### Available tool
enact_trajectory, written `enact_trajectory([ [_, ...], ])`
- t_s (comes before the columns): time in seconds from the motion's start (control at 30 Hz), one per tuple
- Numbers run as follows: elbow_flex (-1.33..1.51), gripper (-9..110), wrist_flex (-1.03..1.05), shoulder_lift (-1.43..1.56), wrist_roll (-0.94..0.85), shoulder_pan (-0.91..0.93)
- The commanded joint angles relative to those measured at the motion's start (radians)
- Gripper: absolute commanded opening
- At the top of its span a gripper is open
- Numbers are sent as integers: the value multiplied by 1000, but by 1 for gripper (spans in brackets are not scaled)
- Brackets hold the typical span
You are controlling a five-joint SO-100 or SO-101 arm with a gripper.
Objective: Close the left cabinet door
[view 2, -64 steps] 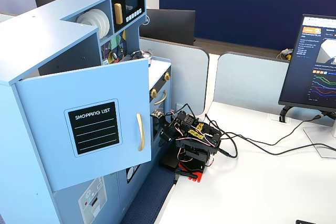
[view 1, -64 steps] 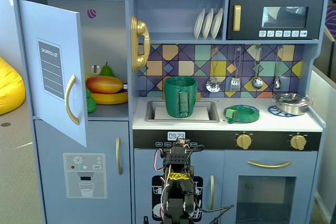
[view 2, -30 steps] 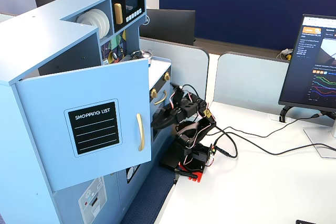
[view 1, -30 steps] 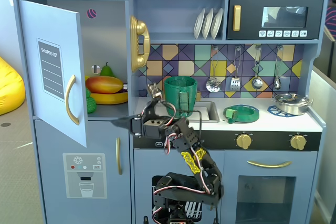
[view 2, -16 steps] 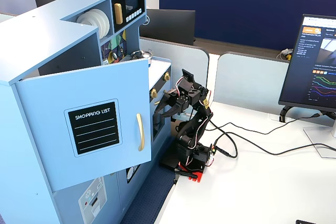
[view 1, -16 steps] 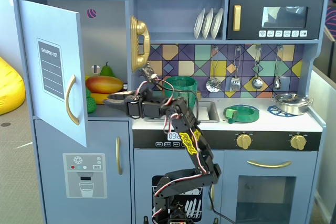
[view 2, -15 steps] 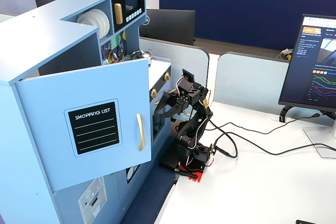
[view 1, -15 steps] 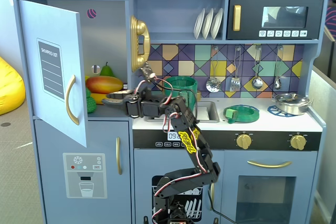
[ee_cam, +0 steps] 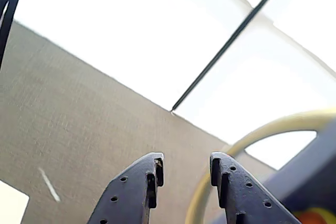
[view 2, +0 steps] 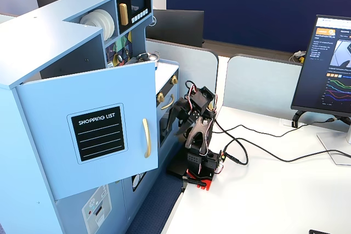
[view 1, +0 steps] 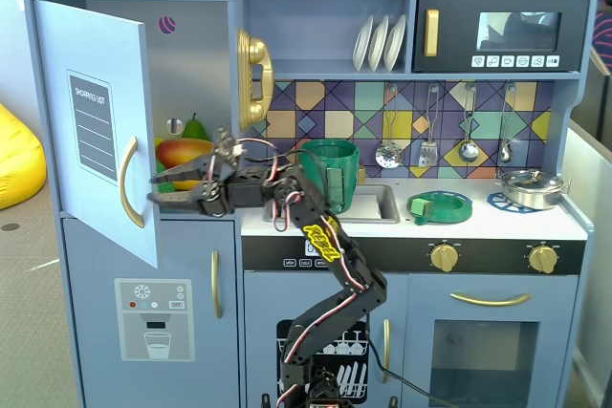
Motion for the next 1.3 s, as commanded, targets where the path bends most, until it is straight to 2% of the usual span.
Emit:
enact_trajectory([
  [0.0,-94,0,-44,-60,-54,-34],
  [0.17,-149,0,-84,-152,-61,-40],
  [0.33,-163,0,-107,-196,12,0],
  [0.97,-199,0,-112,-198,172,436],
  [1.27,-259,0,-179,-284,258,650],
])
